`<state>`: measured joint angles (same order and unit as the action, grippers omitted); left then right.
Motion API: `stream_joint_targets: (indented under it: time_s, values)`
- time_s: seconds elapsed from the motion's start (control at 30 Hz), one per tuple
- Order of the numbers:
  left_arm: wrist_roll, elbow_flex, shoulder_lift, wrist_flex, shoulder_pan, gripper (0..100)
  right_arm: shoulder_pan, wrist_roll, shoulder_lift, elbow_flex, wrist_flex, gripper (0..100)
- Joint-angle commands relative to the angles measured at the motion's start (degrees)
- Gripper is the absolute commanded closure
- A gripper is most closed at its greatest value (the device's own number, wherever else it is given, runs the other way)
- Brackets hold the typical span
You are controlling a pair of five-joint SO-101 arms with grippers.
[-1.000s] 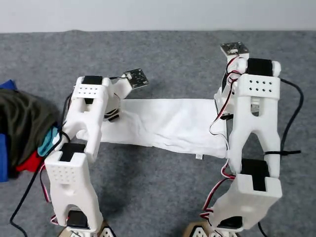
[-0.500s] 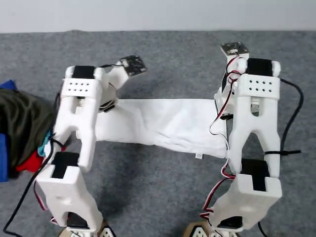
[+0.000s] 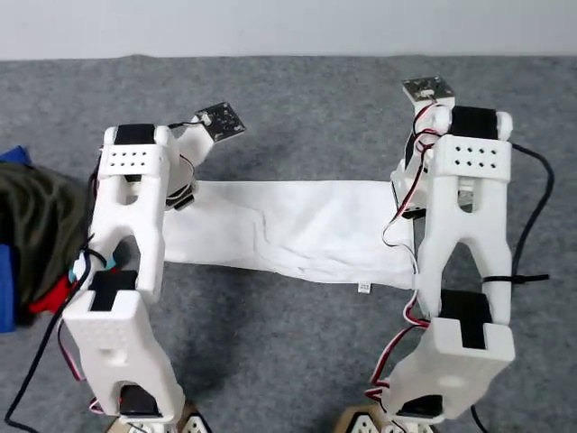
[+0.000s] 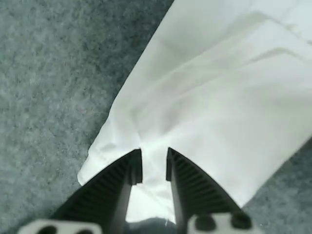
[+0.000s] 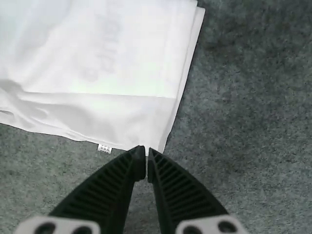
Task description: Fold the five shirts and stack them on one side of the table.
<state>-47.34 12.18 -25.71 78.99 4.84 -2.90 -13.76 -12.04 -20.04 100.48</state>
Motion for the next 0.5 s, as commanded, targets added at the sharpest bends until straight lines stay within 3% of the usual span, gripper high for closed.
stream_joint_targets:
  time_s: [0.0, 0.1, 0.23, 0.47]
  values:
    - [1.23, 1.36, -1.67, -3.16, 1.23, 93, -0.22, 0.00, 3.30, -0.62, 2.07, 98.1]
    - [4.31, 1.36, -5.36, -5.89, 2.73, 96, -0.22, 0.00, 3.30, -0.62, 2.07, 98.1]
    - [4.57, 1.54, -6.77, -3.43, 3.78, 98, -0.22, 0.00, 3.30, -0.62, 2.07, 98.1]
    - [8.88, 1.45, 8.09, 3.96, 3.16, 99, -0.22, -0.09, 3.30, -0.44, 2.15, 98.1]
